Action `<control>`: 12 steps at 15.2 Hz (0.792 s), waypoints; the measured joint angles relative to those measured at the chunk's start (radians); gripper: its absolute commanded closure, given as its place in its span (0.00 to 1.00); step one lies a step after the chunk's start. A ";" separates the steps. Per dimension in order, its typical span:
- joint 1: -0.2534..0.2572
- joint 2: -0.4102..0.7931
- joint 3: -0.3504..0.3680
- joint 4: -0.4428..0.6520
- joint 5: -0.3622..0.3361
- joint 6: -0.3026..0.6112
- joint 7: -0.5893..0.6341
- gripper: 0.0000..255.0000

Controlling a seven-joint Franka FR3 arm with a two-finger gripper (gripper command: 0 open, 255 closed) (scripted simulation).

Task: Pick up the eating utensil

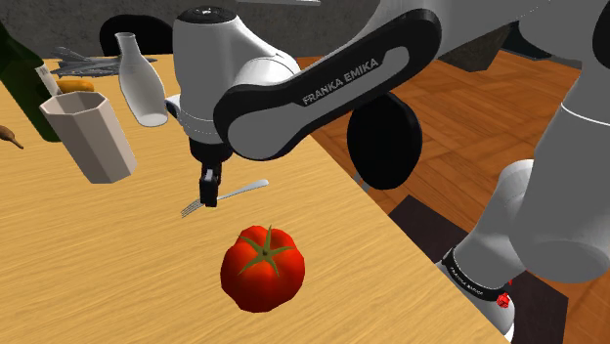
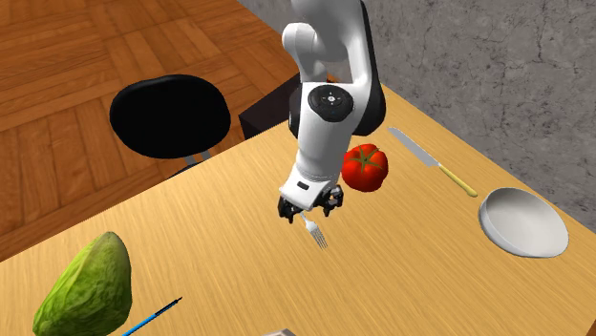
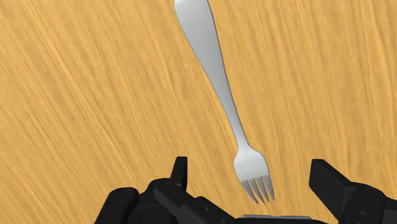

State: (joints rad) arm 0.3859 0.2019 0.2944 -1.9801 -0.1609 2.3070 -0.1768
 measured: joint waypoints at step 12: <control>0.011 0.058 -0.007 -0.028 -0.036 0.082 0.024 1.00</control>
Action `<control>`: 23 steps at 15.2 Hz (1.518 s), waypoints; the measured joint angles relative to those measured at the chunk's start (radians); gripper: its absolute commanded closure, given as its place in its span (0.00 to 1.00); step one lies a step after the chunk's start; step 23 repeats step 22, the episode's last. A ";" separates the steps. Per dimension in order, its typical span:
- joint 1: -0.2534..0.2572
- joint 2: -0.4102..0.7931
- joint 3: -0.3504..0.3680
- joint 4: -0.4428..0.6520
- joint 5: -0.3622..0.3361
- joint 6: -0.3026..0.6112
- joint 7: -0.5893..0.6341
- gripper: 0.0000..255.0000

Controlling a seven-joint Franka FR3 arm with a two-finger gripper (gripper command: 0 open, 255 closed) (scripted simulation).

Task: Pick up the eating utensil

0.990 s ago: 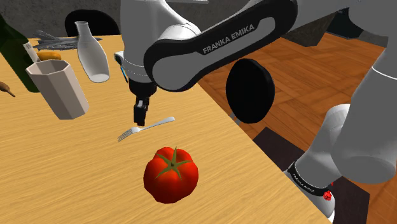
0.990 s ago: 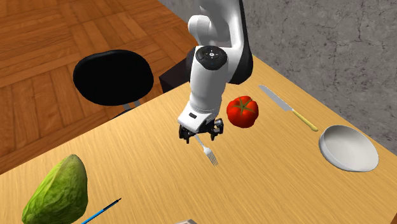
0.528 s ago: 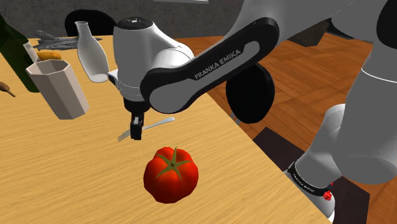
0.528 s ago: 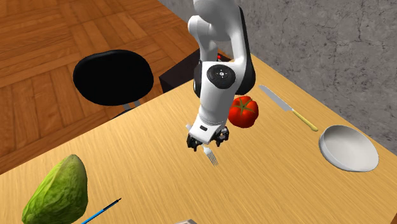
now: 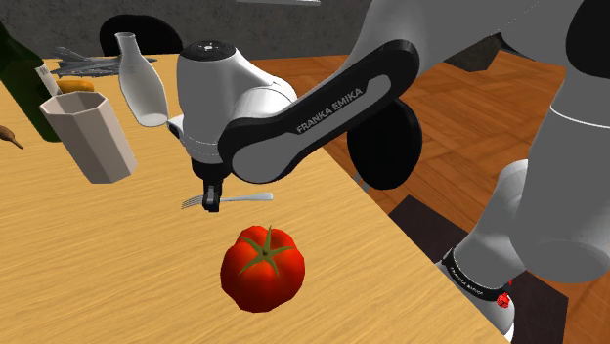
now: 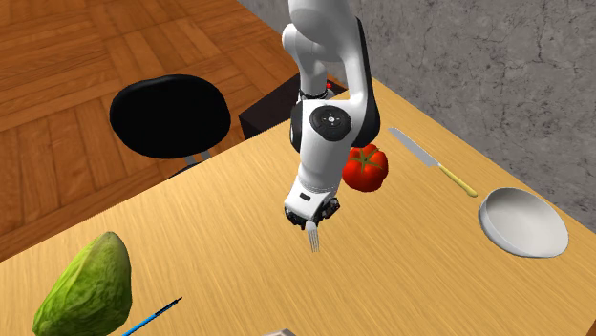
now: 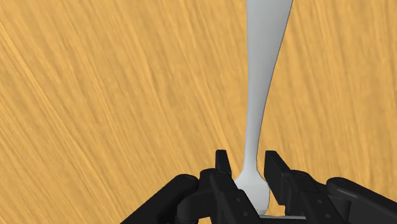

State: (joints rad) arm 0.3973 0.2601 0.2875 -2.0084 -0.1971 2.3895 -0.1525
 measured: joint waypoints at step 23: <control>-0.010 -0.092 0.016 0.083 0.056 -0.169 -0.045 1.00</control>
